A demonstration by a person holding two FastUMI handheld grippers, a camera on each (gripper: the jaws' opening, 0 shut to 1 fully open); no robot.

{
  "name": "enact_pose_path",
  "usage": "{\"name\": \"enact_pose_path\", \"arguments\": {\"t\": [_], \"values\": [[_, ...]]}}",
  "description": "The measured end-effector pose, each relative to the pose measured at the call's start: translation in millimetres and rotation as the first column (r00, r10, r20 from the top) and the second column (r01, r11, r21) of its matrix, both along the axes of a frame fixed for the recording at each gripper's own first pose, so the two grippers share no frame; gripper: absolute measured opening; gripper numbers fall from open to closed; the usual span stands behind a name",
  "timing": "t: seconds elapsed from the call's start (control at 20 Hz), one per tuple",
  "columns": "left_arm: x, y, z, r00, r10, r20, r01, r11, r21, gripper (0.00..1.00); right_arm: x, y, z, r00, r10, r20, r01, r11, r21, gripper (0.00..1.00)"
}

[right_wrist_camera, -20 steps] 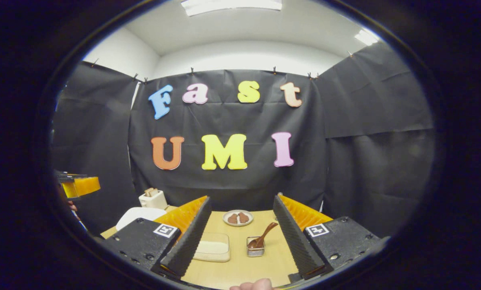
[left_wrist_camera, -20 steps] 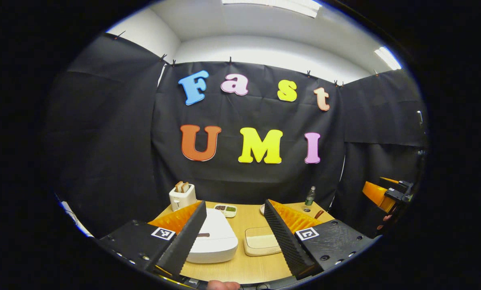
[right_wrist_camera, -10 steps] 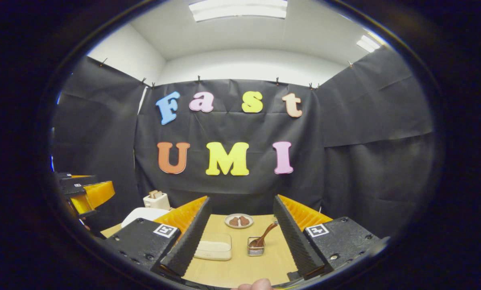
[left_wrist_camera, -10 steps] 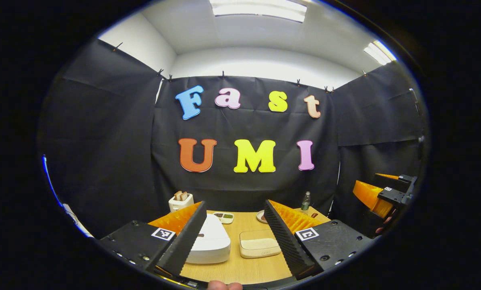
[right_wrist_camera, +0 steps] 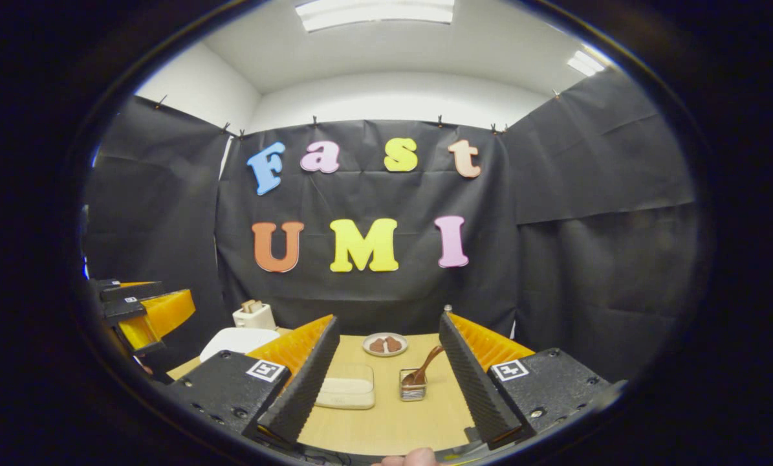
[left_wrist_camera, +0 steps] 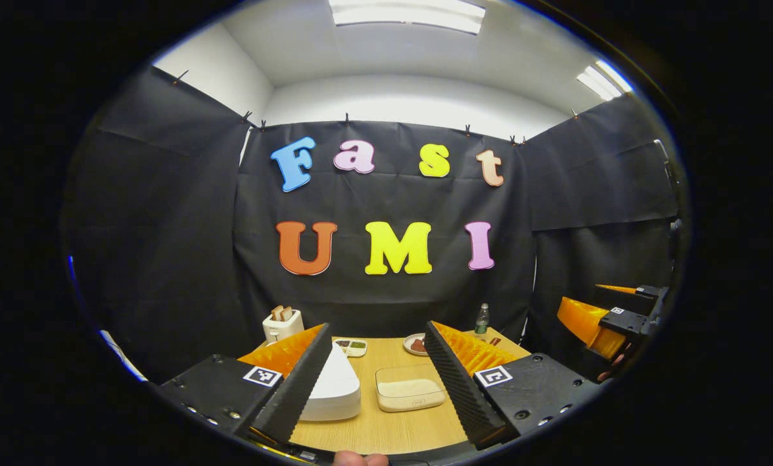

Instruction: Close the left gripper, press the button to open the rice cooker; take a wooden spoon from the chopstick holder with the right hand, scoop a spoonful of rice and pour it into the rice cooker, then put the wooden spoon back into the chopstick holder.

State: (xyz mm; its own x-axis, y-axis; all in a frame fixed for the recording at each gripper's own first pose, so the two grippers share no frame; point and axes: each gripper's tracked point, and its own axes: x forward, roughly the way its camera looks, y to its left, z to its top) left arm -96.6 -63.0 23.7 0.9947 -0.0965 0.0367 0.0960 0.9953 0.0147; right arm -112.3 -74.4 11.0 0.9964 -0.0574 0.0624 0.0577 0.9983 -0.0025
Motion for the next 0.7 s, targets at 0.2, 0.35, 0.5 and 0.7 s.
{"name": "enact_pose_path", "arguments": {"t": [0.2,0.35,0.5,0.7], "values": [[0.3,1.7,2.4,1.0,-0.005,0.008,0.005,1.0,-0.004,0.93,-0.4,0.0,-1.2,1.0,-0.005,-0.001,0.005,1.0,-0.006,1.0],[0.8,3.8,3.0,1.0,-0.001,0.01,0.001,1.0,0.001,0.93,-0.1,1.1,-1.0,1.0,-0.007,-0.003,0.007,1.0,-0.007,1.0],[2.4,6.7,1.1,1.0,0.001,0.005,-0.001,1.0,0.001,0.93,0.2,3.3,-1.9,1.0,-0.008,-0.007,0.008,1.0,-0.006,1.0],[0.6,11.8,1.3,1.0,0.011,0.003,-0.011,1.0,0.003,0.93,2.1,3.7,-1.5,1.0,-0.008,-0.007,0.008,1.0,-0.011,0.99]]}}
